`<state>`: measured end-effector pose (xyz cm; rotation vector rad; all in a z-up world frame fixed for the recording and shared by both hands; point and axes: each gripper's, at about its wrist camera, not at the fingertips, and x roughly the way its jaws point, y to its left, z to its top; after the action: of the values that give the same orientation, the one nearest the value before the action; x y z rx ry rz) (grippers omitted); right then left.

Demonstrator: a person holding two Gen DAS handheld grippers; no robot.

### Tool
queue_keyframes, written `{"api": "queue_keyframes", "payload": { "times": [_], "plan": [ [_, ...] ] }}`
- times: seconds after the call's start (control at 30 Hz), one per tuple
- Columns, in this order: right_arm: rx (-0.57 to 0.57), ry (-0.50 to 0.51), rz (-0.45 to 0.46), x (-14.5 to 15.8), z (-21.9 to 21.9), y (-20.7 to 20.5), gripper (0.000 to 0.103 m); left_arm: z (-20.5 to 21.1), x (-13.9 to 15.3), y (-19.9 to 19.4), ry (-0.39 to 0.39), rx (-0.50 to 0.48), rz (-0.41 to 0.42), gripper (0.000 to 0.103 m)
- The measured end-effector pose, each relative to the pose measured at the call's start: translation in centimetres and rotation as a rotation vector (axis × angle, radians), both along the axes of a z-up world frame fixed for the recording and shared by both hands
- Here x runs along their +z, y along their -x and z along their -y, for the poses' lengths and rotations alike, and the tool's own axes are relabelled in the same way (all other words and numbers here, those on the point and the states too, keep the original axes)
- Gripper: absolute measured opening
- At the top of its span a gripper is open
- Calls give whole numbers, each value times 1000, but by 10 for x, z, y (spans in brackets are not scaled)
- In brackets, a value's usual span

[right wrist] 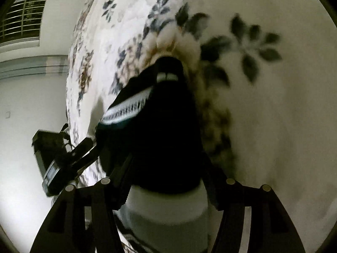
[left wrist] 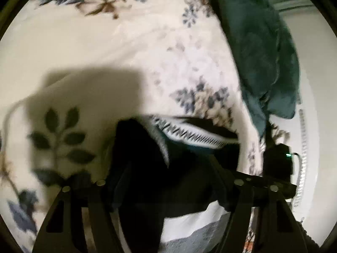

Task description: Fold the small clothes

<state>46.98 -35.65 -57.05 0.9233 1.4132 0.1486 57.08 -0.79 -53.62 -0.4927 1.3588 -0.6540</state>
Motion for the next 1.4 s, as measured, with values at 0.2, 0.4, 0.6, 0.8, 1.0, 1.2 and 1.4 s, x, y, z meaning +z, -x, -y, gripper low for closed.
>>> {"api": "queue_keyframes", "payload": {
  "times": [0.2, 0.4, 0.6, 0.8, 1.0, 1.2, 1.4],
  "plan": [
    [-134, 27, 12, -11, 4, -12, 16, 1, -1, -3, -79, 34, 60, 6],
    [-189, 148, -7, -5, 12, -10, 5, 1, -5, -9, -98, 65, 71, 5],
    [-130, 114, -35, 12, 19, -5, 42, -5, 12, -1, -74, 44, 48, 35],
    [-96, 61, -22, 47, 13, 73, 64, -32, 54, 65, -12, 37, 80, 61],
    [-31, 26, -128, 57, -17, 200, 64, -62, 64, 175, -111, 37, 18, 61],
    [42, -34, -272, 42, -65, 317, 64, -92, 38, 292, -222, 22, -156, 61],
    [98, -61, -367, 8, -102, 387, 64, -107, -7, 363, -265, -11, -282, 61]
  ]
}}
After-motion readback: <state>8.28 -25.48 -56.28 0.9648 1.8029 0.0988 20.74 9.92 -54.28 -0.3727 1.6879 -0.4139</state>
